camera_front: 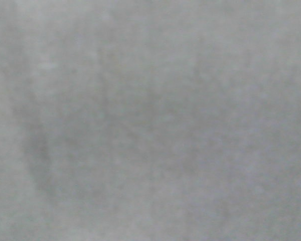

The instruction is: Grab box from left shelf to table start

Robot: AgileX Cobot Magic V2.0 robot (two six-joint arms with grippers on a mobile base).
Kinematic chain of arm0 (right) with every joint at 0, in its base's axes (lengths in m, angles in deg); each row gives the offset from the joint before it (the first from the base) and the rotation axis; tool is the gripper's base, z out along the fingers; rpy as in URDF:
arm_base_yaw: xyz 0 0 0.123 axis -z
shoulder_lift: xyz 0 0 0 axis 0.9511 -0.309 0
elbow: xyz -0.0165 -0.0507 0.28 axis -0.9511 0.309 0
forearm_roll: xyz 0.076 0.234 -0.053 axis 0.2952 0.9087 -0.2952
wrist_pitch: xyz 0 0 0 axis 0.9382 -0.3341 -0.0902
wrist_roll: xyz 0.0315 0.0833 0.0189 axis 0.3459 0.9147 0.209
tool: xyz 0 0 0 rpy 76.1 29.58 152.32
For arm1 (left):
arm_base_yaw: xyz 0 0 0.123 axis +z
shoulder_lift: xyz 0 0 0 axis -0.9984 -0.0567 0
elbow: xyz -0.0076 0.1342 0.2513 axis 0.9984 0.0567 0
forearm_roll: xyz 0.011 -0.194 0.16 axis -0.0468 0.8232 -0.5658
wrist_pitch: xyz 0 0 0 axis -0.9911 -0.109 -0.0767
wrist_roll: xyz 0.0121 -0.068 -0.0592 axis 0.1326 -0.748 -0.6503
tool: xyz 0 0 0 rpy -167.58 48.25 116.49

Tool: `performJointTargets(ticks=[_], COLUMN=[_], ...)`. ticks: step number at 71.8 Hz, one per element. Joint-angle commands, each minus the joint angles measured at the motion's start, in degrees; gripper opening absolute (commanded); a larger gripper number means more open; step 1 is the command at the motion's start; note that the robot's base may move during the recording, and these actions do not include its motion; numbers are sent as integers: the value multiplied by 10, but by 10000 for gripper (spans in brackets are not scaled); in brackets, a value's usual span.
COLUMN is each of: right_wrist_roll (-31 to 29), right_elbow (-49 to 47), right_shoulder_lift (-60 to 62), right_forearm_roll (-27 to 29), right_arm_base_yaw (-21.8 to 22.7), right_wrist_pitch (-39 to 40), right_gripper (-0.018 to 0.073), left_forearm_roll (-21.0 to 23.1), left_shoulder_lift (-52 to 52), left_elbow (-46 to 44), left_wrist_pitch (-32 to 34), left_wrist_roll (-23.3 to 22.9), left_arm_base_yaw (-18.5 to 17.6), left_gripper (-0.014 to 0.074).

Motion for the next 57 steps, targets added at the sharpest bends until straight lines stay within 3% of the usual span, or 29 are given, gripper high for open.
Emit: performJointTargets(ticks=[1, 57], right_wrist_roll=[-16, -16], right_elbow=[-18, -18], right_shoulder_lift=[0, 0], right_forearm_roll=[-7, -7], right_arm_base_yaw=[-1, -1], right_wrist_pitch=[57, 54], right_gripper=[67, 67], left_forearm_roll=[91, 92], left_shoulder_lift=[3, 3], left_elbow=[-23, -23], left_wrist_pitch=[65, 64], left_wrist_roll=[-11, -11], left_arm_base_yaw=[-4, -4], left_gripper=[-104, -104])
